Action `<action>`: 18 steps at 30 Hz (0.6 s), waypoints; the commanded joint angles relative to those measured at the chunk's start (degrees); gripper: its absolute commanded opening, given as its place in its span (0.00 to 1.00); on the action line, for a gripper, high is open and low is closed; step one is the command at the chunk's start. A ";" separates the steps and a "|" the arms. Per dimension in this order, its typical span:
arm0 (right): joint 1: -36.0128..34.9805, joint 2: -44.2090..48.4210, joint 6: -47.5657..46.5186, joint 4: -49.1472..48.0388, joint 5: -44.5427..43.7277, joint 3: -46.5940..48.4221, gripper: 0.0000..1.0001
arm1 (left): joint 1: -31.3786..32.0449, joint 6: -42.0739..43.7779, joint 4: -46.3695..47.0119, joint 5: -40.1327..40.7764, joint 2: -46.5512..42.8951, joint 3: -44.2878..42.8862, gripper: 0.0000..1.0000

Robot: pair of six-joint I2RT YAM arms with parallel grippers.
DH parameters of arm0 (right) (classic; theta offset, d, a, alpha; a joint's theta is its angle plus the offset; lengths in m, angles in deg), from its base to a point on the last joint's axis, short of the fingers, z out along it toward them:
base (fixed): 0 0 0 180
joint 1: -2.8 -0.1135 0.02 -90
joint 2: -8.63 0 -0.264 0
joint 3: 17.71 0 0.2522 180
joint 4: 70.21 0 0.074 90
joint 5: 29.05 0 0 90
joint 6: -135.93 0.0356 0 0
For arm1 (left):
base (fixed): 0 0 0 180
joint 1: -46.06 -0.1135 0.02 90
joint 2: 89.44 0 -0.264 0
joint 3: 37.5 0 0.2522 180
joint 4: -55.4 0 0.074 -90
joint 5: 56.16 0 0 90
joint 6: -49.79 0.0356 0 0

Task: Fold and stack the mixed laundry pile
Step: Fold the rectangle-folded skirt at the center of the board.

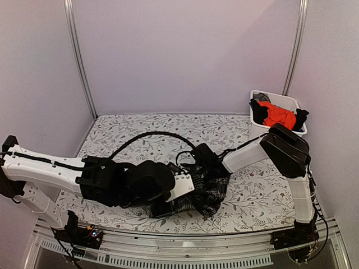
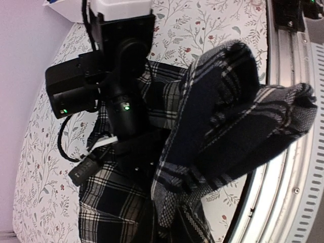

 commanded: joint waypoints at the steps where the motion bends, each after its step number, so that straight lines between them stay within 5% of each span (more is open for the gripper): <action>1: -3.99 -0.30 2.55 -4.22 1.09 -6.42 0.42 | -6.20 3.77 1.15 0.73 -2.55 -2.36 0.00; 8: -6.32 5.00 2.95 -4.76 0.59 -10.25 0.42 | -12.39 6.72 4.84 -3.33 -2.62 1.30 0.00; 13: -3.08 10.83 2.26 -0.21 -3.05 -7.06 0.64 | -14.32 7.44 6.81 -6.63 -2.94 3.79 0.00; 18: 1.72 14.53 1.01 4.75 -5.23 -2.12 0.71 | -15.38 9.37 8.25 -10.08 -2.45 4.27 0.01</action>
